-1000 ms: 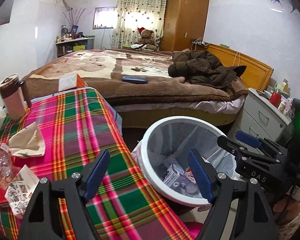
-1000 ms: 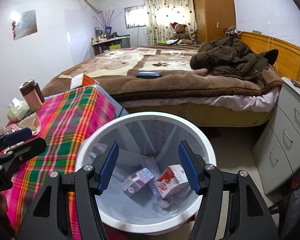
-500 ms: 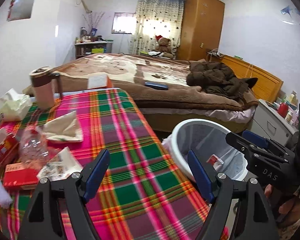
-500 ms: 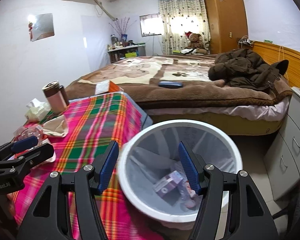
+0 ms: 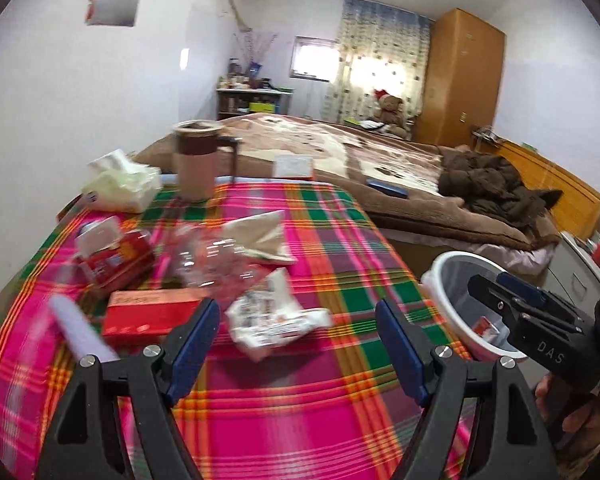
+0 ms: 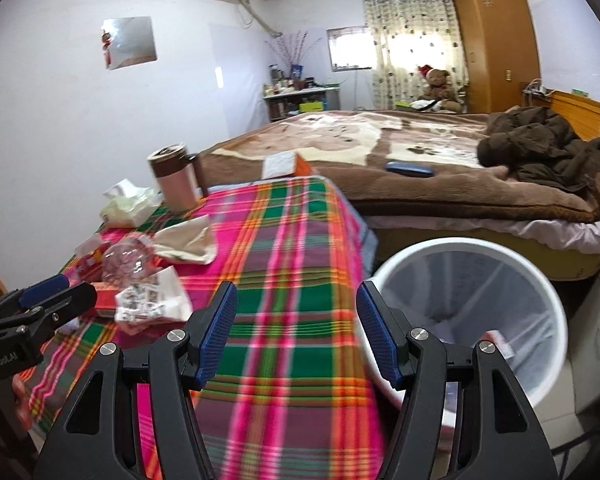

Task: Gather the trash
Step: 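Move both tools back over the table toward the remaining trash, then grasp the second white foam sleeve with the left tool while the right tool grasps the clear red-label bottle, then carry the foam sleeve with the left tool while the right tool carries the bottle over the bin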

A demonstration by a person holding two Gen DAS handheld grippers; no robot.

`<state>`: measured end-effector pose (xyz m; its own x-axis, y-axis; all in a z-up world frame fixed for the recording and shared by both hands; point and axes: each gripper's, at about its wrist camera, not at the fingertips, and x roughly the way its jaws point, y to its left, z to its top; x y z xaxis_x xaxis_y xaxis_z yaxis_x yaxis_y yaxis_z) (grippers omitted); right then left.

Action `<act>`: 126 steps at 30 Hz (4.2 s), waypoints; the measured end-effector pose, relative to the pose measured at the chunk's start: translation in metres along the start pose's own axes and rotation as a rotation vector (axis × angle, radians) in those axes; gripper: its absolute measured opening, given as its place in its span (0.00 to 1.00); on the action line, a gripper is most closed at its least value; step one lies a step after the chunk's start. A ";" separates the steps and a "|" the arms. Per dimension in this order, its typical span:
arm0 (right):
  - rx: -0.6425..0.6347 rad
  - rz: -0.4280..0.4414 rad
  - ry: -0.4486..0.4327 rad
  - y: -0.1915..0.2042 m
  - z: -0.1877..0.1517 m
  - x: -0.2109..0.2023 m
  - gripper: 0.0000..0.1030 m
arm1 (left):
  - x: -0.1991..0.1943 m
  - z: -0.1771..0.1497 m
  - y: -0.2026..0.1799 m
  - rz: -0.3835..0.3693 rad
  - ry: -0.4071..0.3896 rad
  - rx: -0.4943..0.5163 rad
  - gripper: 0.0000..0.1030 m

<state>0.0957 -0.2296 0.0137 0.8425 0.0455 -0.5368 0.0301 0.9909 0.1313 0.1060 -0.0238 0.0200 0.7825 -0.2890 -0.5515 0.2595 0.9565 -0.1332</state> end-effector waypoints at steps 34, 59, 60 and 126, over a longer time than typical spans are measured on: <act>-0.209 0.217 0.142 0.141 0.033 0.084 0.62 | 0.016 -0.036 0.169 0.264 0.122 -0.304 0.79; -0.229 0.299 0.284 0.173 0.030 0.117 0.59 | 0.022 -0.029 0.198 0.299 0.257 -0.223 0.54; -0.228 0.302 0.289 0.173 0.030 0.117 0.59 | 0.022 -0.028 0.202 0.297 0.252 -0.248 0.54; 0.069 0.198 0.048 0.038 0.038 0.024 0.58 | 0.014 0.029 0.033 -0.044 0.073 -0.022 0.28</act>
<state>0.1375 -0.1957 0.0374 0.8093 0.2463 -0.5333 -0.0957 0.9510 0.2940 0.1417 0.0029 0.0318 0.7268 -0.3284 -0.6033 0.2801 0.9437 -0.1762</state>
